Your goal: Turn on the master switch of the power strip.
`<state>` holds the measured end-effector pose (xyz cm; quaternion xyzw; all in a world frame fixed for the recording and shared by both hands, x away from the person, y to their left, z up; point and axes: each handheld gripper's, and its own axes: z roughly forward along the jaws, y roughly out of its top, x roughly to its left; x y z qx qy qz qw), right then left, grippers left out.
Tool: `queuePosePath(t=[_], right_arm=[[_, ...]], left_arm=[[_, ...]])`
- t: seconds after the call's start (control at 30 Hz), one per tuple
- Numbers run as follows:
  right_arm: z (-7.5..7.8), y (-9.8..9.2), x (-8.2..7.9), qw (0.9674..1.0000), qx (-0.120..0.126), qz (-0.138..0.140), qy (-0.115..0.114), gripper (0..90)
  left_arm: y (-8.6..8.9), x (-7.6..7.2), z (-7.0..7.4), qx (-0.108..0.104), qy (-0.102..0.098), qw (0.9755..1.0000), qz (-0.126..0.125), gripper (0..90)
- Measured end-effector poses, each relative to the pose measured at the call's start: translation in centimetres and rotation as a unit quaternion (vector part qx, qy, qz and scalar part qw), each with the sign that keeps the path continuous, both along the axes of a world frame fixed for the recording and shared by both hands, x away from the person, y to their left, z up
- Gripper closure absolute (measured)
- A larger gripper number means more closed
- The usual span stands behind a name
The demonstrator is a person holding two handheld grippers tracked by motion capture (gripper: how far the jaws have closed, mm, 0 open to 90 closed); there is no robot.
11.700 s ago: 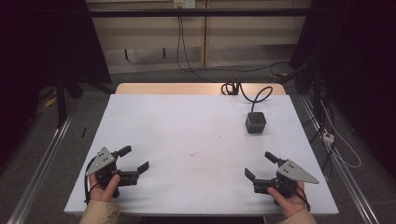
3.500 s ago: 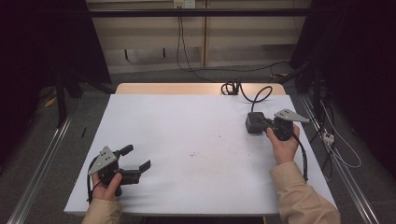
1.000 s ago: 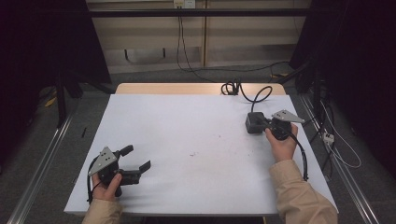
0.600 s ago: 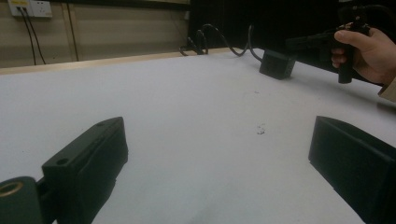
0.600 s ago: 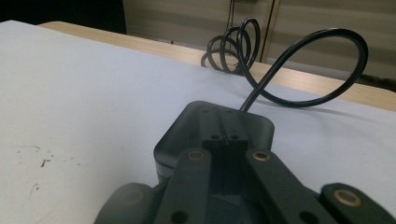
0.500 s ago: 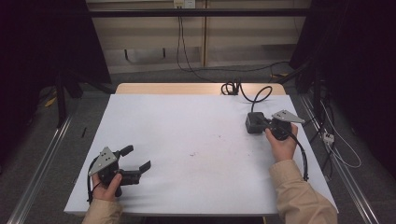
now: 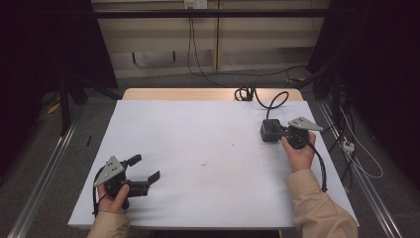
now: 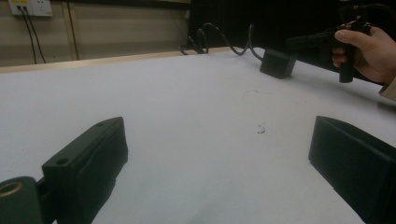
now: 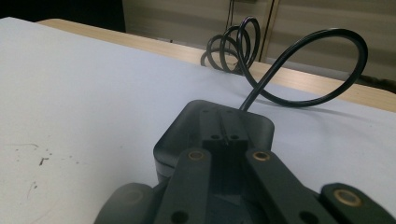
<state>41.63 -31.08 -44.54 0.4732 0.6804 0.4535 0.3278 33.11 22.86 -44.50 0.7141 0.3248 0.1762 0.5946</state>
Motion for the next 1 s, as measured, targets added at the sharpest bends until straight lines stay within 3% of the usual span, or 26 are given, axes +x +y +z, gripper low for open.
queuePosePath(t=[1.0], right_arm=[[0.09, 0.18, 0.01, 1.0, -0.005, -0.004, 0.004, 90.0]], left_arm=[[-0.02, -0.01, -0.03, 0.0, 0.0, 1.0, 0.001, 4.2]])
